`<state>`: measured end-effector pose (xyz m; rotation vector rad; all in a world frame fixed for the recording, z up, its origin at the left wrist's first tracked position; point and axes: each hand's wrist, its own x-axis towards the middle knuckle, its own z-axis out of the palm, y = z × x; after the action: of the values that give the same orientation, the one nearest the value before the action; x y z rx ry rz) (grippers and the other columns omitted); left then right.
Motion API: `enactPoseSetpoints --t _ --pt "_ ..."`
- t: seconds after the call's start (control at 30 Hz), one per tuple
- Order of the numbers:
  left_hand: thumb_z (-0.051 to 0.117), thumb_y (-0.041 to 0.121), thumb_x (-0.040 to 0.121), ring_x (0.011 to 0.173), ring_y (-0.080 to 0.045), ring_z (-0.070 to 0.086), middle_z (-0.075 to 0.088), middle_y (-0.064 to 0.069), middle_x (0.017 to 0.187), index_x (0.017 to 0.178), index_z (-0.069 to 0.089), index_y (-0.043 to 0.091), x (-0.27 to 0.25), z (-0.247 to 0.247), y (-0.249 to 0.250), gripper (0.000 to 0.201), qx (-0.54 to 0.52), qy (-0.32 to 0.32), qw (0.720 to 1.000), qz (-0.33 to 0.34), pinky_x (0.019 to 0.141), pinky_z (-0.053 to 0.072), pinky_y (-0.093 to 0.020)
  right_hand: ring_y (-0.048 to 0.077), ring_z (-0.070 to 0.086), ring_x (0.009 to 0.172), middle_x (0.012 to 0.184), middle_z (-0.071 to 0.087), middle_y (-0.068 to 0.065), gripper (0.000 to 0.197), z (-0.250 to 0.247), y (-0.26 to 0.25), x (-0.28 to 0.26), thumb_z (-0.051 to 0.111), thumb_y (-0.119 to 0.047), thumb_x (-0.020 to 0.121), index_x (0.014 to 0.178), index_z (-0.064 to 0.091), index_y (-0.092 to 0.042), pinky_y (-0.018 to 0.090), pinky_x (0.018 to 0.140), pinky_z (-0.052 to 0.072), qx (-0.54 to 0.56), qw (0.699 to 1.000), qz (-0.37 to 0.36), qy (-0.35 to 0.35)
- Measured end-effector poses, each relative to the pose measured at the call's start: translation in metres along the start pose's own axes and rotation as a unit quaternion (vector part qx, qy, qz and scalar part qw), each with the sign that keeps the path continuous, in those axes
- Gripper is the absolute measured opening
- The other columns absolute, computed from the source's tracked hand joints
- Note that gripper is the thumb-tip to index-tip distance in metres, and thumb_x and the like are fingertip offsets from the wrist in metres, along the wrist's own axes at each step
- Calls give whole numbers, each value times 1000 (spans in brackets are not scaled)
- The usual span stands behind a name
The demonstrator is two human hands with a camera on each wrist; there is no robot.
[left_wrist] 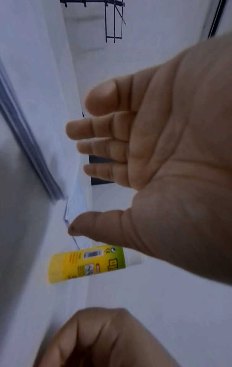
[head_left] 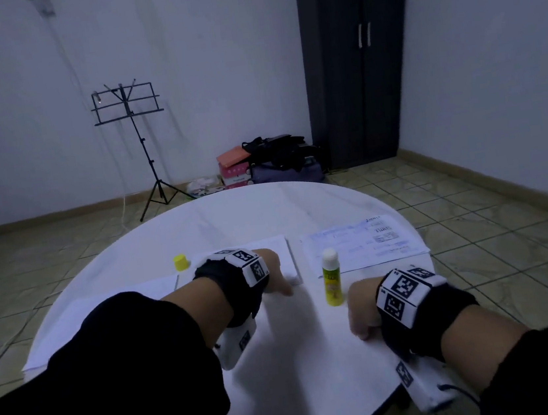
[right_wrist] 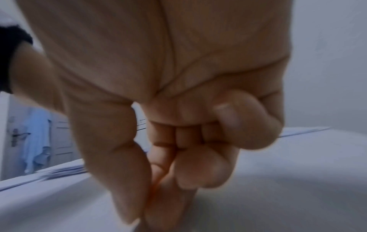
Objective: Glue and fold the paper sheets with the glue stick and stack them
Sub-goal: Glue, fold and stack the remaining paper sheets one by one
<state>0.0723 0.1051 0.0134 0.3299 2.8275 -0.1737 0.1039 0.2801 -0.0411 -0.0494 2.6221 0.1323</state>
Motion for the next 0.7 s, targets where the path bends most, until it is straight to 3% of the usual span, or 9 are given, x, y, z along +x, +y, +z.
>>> enactPoseSetpoints --t 0.07,0.2,0.3,0.4,0.43,0.47,0.57,0.63,0.7 --pt "61 47 88 130 -26 45 48 -6 141 138 48 11 14 -9 11 63 17 7 1000 18 97 39 -32 15 61 66 64 62 -10 23 -4 26 11 64 -38 66 72 61 -16 18 64 49 12 999 42 24" --pt "60 41 90 130 -24 45 47 -4 143 142 42 14 44 -27 27 61 18 14 999 36 106 38 -35 32 61 99 111 64 8 35 -11 61 61 49 -38 75 99 63 -18 34 87 49 53 992 74 84" --pt "59 45 90 132 -24 43 44 -4 145 144 39 15 73 -35 41 64 19 11 999 35 108 36 -37 35 56 103 123 58 7 77 10 119 209 46 -59 44 112 57 -25 51 87 47 45 992 80 81" --pt "57 51 89 140 -27 31 29 -8 154 150 22 12 98 -31 52 81 24 -17 999 28 113 28 -39 35 56 103 121 59 7 61 19 138 247 53 -57 39 90 57 -25 52 87 46 52 997 51 34" --pt "57 54 88 142 -27 27 24 -8 156 152 15 11 105 -27 54 88 21 -23 999 22 114 26 -40 35 58 101 118 61 10 46 -14 117 174 57 -53 48 82 57 -22 49 87 48 34 998 58 -4" --pt "59 57 85 143 -27 25 21 -8 158 153 8 12 113 -24 54 96 12 -27 999 14 115 24 -41 35 59 104 119 62 10 33 -34 99 106 61 -47 63 84 62 -21 43 90 49 -8 999 39 31" --pt "66 59 79 141 -29 28 22 -9 157 153 -6 15 136 -18 53 112 -20 -49 999 -10 113 27 -43 29 53 121 128 58 12 31 -59 77 40 54 -21 93 121 61 -10 31 92 44 -21 998 15 63" --pt "69 59 75 140 -30 31 25 -9 156 152 -10 17 144 -17 52 118 -29 -65 997 -21 111 29 -44 28 58 112 111 62 15 19 -61 75 42 54 -18 91 106 66 -11 30 87 45 -25 996 31 78" --pt "72 58 73 138 -29 33 28 -8 155 152 -10 16 148 -16 51 121 -41 -69 997 -21 110 32 -43 23 60 97 77 56 9 11 -57 72 41 54 -14 86 78 60 -16 41 90 47 -32 994 41 95"
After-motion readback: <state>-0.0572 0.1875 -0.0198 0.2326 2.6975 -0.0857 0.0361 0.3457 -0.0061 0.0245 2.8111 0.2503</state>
